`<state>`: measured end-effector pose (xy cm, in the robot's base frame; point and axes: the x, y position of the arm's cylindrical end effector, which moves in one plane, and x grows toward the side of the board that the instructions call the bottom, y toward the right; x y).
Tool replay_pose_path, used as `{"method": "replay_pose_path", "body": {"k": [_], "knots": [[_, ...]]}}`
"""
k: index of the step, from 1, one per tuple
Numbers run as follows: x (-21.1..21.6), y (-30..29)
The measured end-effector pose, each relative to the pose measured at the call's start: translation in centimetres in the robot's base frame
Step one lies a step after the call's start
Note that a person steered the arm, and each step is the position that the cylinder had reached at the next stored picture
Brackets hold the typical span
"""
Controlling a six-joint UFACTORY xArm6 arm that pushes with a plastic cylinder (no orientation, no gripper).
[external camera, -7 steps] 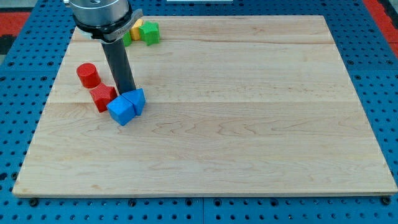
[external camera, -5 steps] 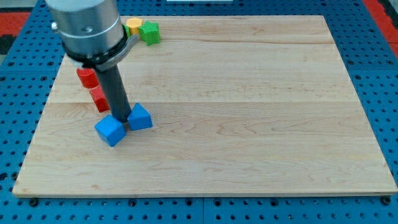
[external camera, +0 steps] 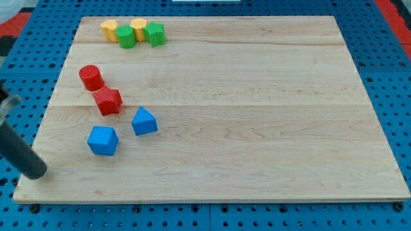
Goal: Push the blue cube into the blue triangle
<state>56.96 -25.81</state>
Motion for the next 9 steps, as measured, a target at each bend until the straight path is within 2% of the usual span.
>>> {"method": "replay_pose_path", "body": {"k": [2,3,5,6,8,9], "knots": [[-4.5,10.6],[-4.8,13.6],[-4.8,6.5],[-7.8,4.1],[-13.7,6.3],[-15.8,14.6]]}}
